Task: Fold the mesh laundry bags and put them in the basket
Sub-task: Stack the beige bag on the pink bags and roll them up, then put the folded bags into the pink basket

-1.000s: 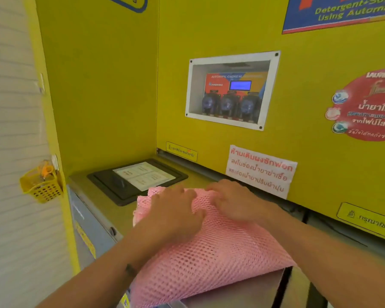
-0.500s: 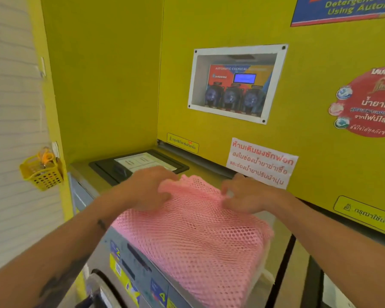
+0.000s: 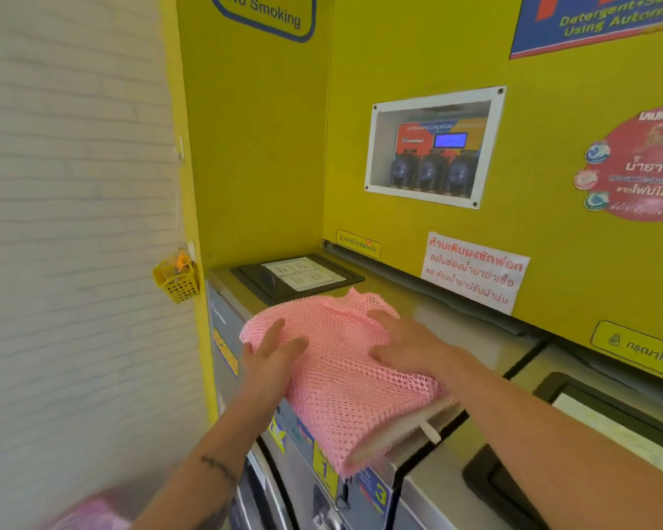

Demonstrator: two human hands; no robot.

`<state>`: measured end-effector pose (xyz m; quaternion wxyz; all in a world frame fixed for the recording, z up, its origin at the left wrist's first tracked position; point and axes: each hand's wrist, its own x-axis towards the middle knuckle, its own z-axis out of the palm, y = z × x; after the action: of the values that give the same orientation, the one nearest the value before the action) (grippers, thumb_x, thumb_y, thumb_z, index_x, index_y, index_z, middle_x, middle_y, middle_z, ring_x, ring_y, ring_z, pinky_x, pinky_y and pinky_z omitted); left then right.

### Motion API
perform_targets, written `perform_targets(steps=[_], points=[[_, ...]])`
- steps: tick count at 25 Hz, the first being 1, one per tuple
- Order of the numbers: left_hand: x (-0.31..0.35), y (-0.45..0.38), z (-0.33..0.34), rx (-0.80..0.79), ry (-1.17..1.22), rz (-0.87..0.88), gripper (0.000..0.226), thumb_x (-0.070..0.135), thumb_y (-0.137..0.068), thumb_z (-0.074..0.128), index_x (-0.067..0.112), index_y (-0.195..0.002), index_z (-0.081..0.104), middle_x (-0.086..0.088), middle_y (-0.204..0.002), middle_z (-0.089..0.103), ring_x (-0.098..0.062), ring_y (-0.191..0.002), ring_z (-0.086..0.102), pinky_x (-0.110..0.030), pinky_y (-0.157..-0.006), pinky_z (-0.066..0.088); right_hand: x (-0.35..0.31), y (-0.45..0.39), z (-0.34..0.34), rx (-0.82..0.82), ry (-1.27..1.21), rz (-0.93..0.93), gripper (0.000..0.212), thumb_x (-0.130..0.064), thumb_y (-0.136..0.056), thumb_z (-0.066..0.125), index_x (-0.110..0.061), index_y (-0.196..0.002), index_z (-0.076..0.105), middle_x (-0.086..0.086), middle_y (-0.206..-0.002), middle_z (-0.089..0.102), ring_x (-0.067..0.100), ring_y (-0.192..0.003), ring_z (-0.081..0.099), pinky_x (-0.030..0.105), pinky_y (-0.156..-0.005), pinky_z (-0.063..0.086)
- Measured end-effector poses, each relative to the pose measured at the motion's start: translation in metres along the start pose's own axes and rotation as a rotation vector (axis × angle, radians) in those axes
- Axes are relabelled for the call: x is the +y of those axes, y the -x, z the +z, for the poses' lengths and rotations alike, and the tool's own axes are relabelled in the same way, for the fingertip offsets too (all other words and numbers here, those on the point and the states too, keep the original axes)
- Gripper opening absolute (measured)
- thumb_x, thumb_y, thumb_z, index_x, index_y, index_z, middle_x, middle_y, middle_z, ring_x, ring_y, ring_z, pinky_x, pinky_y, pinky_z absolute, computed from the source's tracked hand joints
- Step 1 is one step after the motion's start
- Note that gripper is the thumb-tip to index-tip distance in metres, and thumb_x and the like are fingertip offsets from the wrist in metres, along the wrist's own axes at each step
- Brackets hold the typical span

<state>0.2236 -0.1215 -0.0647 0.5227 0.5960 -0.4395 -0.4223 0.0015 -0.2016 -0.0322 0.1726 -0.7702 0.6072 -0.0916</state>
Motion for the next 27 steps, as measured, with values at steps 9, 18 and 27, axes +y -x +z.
perform_targets(steps=[9,18,27], points=[[-0.037,0.074,-0.031,0.197,0.202,0.063,0.050,0.008,-0.082,0.070,0.040,-0.121,0.063,-0.002,-0.131,0.051,-0.020,-0.101,0.060,-0.037,-0.079,0.054,-0.048,0.054,0.023,0.023,-0.204,-0.187,0.083,-0.005,-0.081,0.062,-0.059,-0.139,0.037,0.004,-0.163,0.017,0.028,-0.134,0.043,0.024,-0.082,0.047],[-0.088,0.108,-0.186,0.415,-0.218,0.072,0.060,0.011,-0.086,0.067,0.036,-0.138,0.051,0.007,-0.124,0.052,0.003,-0.074,0.057,-0.014,-0.055,0.048,-0.181,0.068,0.150,-0.040,-0.296,-0.357,0.062,-0.003,-0.088,0.048,-0.032,-0.143,0.050,0.008,-0.144,0.025,0.031,-0.128,0.048,0.030,-0.095,0.045],[-0.426,0.130,-0.338,0.369,-0.387,-0.237,0.052,0.007,-0.090,0.061,0.034,-0.134,0.050,0.008,-0.126,0.042,-0.014,-0.068,0.063,-0.022,-0.049,0.057,-0.233,0.077,0.550,-0.346,-0.345,-0.142,0.063,0.000,-0.082,0.049,-0.031,-0.137,0.054,0.010,-0.136,0.031,0.031,-0.125,0.050,0.024,-0.097,0.039]])
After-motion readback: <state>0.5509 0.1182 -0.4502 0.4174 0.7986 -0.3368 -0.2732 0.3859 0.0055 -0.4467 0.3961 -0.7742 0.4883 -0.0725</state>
